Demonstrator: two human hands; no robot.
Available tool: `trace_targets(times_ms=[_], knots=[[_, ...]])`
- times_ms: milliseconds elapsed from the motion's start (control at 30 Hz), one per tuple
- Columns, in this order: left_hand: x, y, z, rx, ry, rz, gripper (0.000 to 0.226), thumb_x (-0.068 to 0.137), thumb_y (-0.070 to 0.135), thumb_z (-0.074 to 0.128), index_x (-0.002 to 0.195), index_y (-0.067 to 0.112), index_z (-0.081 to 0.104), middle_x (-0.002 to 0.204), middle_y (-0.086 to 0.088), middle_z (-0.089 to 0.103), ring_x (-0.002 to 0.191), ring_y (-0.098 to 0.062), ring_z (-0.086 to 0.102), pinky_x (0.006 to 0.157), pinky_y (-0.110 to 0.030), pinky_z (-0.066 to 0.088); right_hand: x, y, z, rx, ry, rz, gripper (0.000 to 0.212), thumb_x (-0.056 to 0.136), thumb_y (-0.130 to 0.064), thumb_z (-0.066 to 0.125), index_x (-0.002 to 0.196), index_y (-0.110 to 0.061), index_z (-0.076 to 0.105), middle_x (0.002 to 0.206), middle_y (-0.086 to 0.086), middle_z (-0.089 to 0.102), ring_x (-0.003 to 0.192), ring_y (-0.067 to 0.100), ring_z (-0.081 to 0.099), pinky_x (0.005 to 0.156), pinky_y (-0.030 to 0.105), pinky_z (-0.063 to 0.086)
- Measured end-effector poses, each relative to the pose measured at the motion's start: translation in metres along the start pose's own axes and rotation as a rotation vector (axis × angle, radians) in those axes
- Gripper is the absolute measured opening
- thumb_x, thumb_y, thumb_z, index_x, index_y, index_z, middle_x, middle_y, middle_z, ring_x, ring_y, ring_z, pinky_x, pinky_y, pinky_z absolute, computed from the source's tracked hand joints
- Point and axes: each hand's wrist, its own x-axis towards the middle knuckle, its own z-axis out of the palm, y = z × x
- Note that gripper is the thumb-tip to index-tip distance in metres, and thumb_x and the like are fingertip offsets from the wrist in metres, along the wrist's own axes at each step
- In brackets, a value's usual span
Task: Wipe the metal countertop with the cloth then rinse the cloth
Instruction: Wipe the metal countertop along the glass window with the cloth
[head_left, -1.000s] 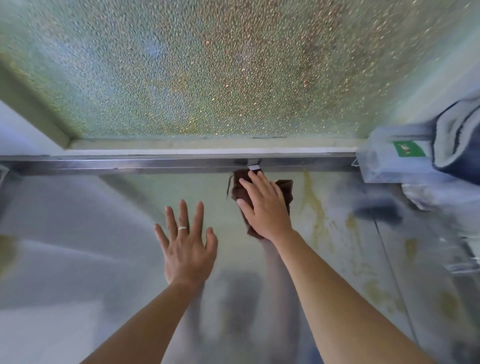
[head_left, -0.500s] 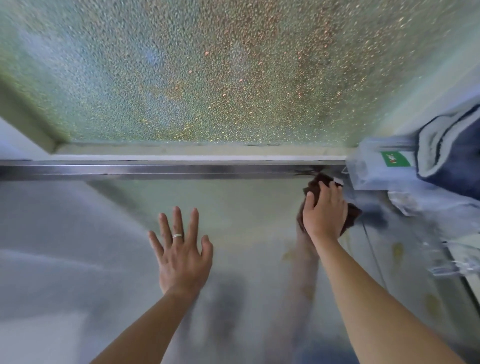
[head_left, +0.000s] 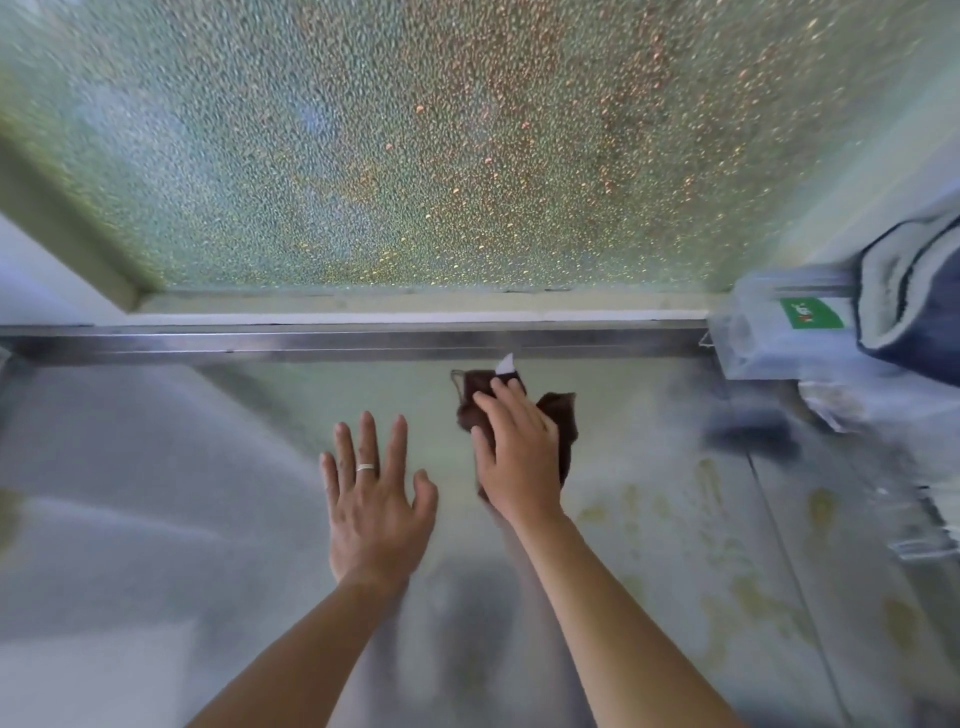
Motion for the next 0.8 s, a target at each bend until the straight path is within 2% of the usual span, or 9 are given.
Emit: trace_targets(times_ms=[133,200,267,367,467,533,633,733,800], knots=[[-0.002,0.001,-0.008,-0.067,-0.006,0.014,0.069,0.096,0.047,0.033,0.161,0.029,0.019,0.171,-0.006,0.010,0.158,-0.023,-0.006,0.128,-0.048,0.003,-0.060,0.003,-0.028,0.109,-0.056,-0.081,0.038,0.095,-0.014,0.063,0.133,-0.018,0.064,0.146,-0.001,0.056,0.139,0.019,0.050,0.106,0.044,0.046],[-0.003,0.003,-0.013,-0.097,0.000,0.035,0.069,0.095,0.044,0.033,0.160,0.023,0.026,0.170,-0.006,0.017,0.158,-0.023,0.000,0.128,-0.048,0.004,-0.091,0.012,-0.050,0.202,0.004,-0.049,0.036,0.097,-0.014,0.057,0.133,-0.015,0.063,0.143,0.001,0.057,0.133,0.020,0.055,0.110,0.041,0.045],[-0.005,0.007,-0.019,-0.107,0.004,0.051,0.069,0.094,0.042,0.032,0.158,0.017,0.031,0.168,-0.006,0.024,0.158,-0.022,0.008,0.127,-0.050,0.006,-0.118,0.024,-0.075,0.237,0.117,0.044,0.036,0.100,-0.020,0.051,0.134,-0.013,0.063,0.142,0.002,0.057,0.130,0.021,0.056,0.113,0.038,0.044],[-0.011,0.013,-0.023,-0.113,-0.006,0.083,0.069,0.091,0.041,0.031,0.155,0.015,0.038,0.166,-0.005,0.030,0.157,-0.023,0.015,0.126,-0.052,0.006,-0.153,0.051,-0.108,0.170,0.269,0.194,0.038,0.101,-0.020,0.055,0.137,-0.012,0.061,0.145,0.006,0.054,0.134,0.023,0.053,0.115,0.038,0.042],[-0.018,0.019,-0.023,-0.106,-0.002,0.135,0.069,0.090,0.039,0.034,0.153,0.015,0.042,0.164,-0.006,0.034,0.155,-0.024,0.020,0.125,-0.053,0.009,-0.183,0.087,-0.127,0.041,0.392,0.376,0.041,0.097,-0.019,0.058,0.136,-0.006,0.062,0.145,0.017,0.053,0.133,0.035,0.054,0.112,0.050,0.045],[-0.022,0.025,-0.019,-0.098,-0.007,0.116,0.071,0.089,0.041,0.033,0.155,0.014,0.040,0.165,-0.005,0.031,0.156,-0.023,0.017,0.125,-0.054,0.009,-0.195,0.108,-0.127,-0.049,0.426,0.455,0.039,0.097,-0.017,0.057,0.132,0.000,0.063,0.141,0.023,0.055,0.130,0.042,0.055,0.106,0.056,0.048],[-0.041,0.054,-0.005,-0.096,-0.041,0.090,0.076,0.090,0.046,0.029,0.158,0.014,0.030,0.169,-0.005,0.021,0.157,-0.024,0.006,0.126,-0.054,0.002,-0.199,0.123,-0.122,-0.178,0.349,0.558,0.042,0.099,-0.019,0.049,0.135,0.001,0.059,0.144,0.024,0.054,0.136,0.046,0.049,0.103,0.060,0.047],[-0.057,0.080,0.013,-0.043,-0.056,0.126,0.076,0.090,0.047,0.031,0.161,0.019,0.023,0.170,-0.003,0.016,0.158,-0.026,-0.001,0.126,-0.057,0.001,-0.176,0.129,-0.115,-0.278,0.207,0.587,0.042,0.106,-0.021,0.038,0.145,-0.011,0.049,0.153,0.010,0.045,0.147,0.036,0.036,0.113,0.053,0.037],[-0.058,0.084,0.021,-0.019,-0.049,0.134,0.076,0.091,0.047,0.034,0.161,0.022,0.021,0.170,-0.003,0.015,0.158,-0.026,-0.002,0.125,-0.058,0.003,-0.150,0.140,-0.112,-0.296,0.168,0.573,0.043,0.106,-0.024,0.039,0.147,-0.014,0.045,0.157,0.007,0.042,0.150,0.033,0.032,0.116,0.050,0.034]])
